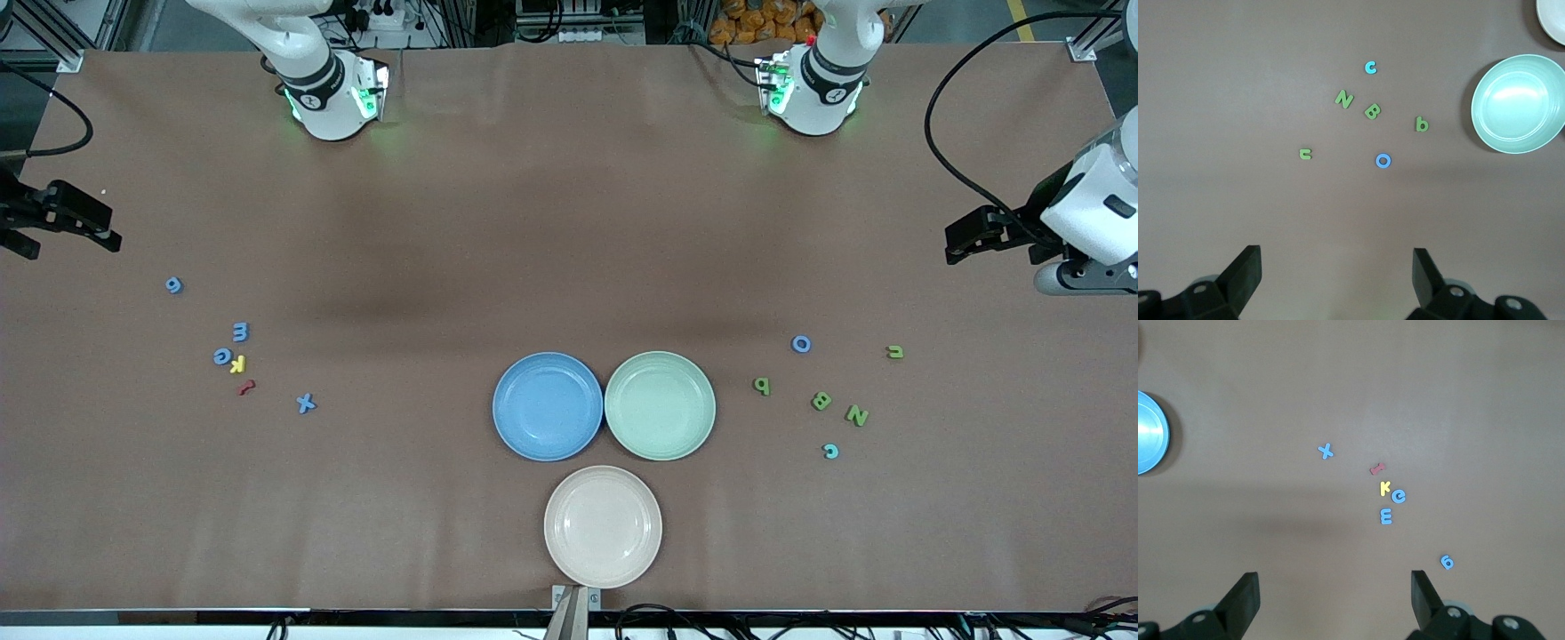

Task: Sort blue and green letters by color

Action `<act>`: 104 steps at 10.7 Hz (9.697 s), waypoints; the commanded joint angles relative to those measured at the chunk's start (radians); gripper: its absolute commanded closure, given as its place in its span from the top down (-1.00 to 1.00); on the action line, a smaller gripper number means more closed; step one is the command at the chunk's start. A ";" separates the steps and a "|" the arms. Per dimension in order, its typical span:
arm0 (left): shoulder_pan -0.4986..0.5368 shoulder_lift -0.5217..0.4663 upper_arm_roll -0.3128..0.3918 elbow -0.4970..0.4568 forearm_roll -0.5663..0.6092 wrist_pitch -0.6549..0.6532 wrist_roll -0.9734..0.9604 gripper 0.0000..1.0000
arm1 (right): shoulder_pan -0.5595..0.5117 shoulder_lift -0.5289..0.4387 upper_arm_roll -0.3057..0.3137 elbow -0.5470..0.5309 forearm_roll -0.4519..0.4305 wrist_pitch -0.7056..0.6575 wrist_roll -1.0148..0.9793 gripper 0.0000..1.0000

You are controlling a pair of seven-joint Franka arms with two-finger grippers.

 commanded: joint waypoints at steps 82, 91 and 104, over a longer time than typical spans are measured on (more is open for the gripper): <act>-0.309 0.422 0.019 -0.278 -0.011 0.848 -0.612 -0.65 | -0.146 0.309 0.160 -0.688 0.075 0.862 0.259 -1.00; -0.421 0.583 0.039 -0.098 0.071 0.848 -0.728 1.00 | -0.013 0.301 0.322 -0.449 0.236 0.694 0.724 -1.00; -0.185 0.462 0.027 -0.380 0.092 0.919 -0.317 1.00 | 0.352 0.588 0.313 0.052 0.218 0.852 1.060 -1.00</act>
